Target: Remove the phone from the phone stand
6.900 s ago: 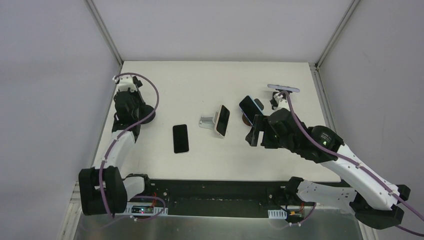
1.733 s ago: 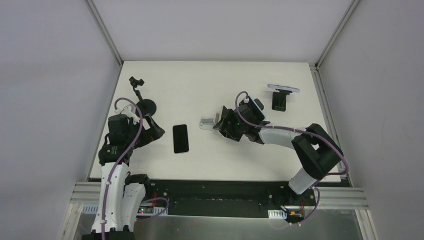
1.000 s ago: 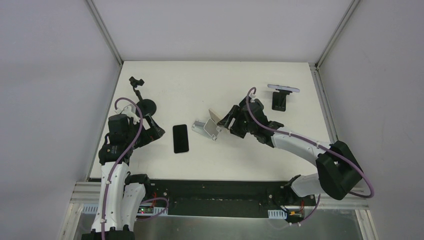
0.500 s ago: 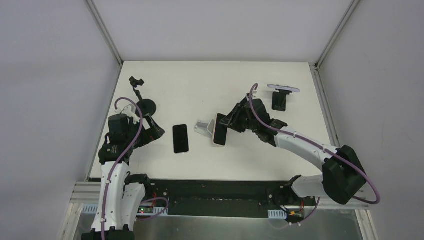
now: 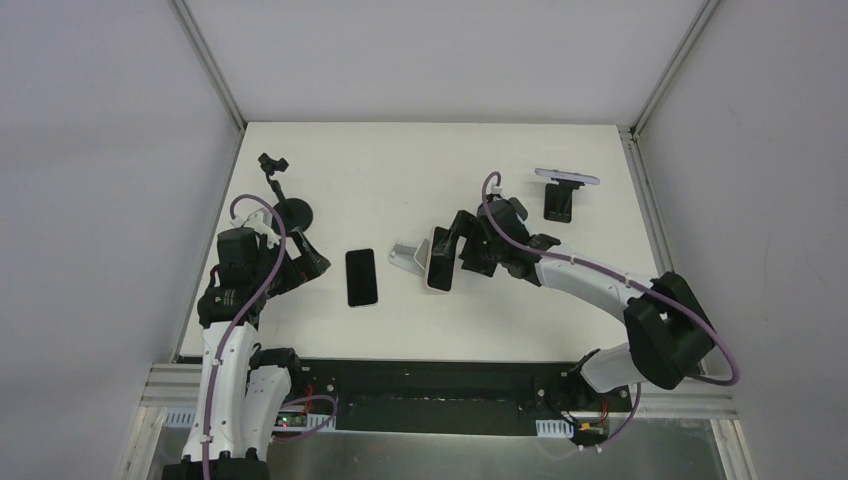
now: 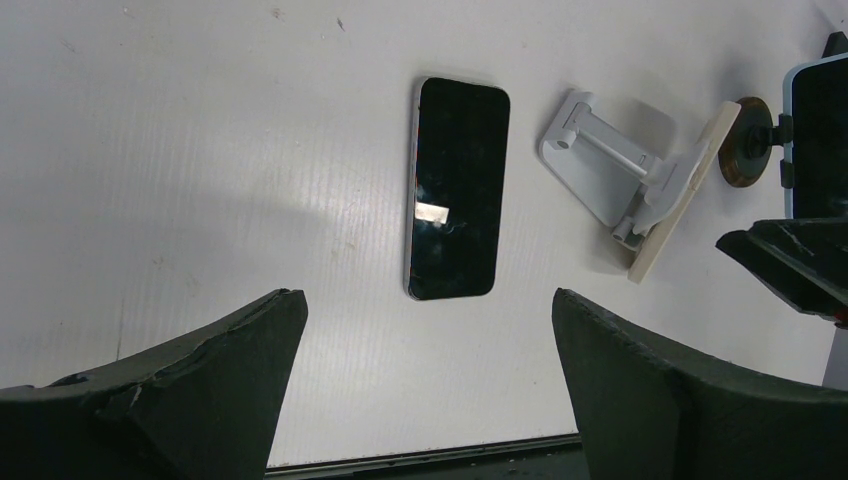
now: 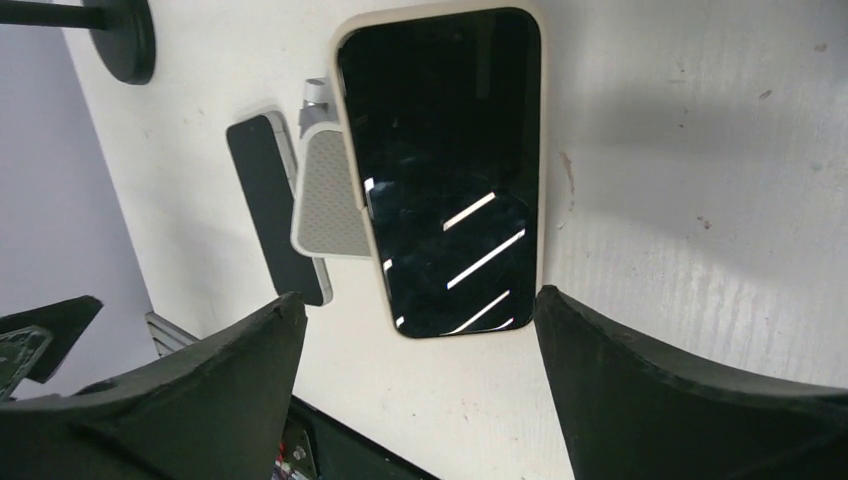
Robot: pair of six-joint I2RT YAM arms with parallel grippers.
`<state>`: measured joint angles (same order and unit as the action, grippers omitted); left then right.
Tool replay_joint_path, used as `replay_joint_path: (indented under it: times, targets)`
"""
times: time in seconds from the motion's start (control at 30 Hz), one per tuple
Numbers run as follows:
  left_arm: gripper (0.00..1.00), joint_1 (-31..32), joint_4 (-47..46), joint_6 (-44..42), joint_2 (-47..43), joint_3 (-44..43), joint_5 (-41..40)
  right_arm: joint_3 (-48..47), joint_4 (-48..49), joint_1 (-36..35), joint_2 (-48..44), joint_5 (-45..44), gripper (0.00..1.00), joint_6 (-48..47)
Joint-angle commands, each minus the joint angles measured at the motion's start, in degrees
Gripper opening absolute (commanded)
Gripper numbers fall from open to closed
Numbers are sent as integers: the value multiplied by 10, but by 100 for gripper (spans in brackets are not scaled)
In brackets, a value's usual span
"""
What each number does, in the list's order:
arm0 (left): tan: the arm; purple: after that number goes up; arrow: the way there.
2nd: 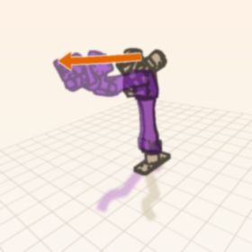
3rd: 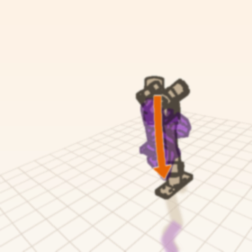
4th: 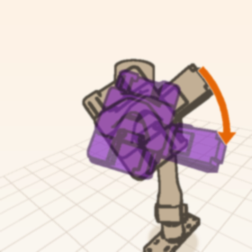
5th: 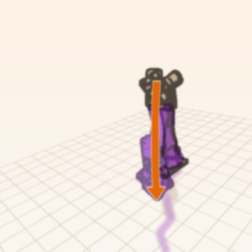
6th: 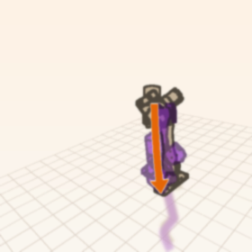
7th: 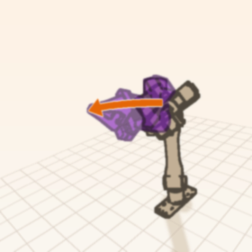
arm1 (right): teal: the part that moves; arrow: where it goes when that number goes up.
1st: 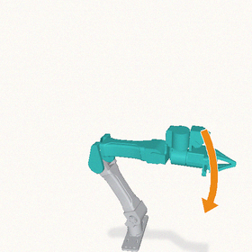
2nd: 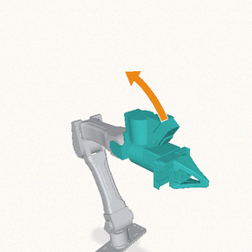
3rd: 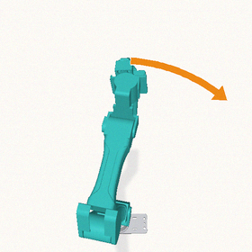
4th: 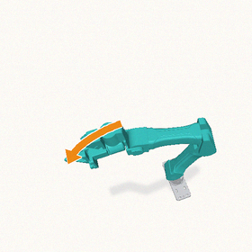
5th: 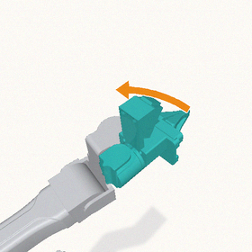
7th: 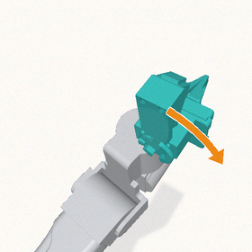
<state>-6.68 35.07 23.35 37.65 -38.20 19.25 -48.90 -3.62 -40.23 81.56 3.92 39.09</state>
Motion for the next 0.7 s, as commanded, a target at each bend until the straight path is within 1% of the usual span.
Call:
replay_joint_path:
  times: [0.0, 0.17, 0.37, 0.67]
  targets:
    - [99, 6, 1, 6, 1, -12, 9, -8, 27, -3, 38, 20, 88, -18]
    - [99, 6, 1, 6, 2, -12, 10, 3, 63, -3, 70, 33, 90, -18]
    - [99, 7, 1, 6, 6, -12, 13, 25, 112, -3, 87, 58, 92, -20]
    - [99, 7, 1, 6, 8, -12, 11, 16, 117, 1, 119, 62, 92, -37]
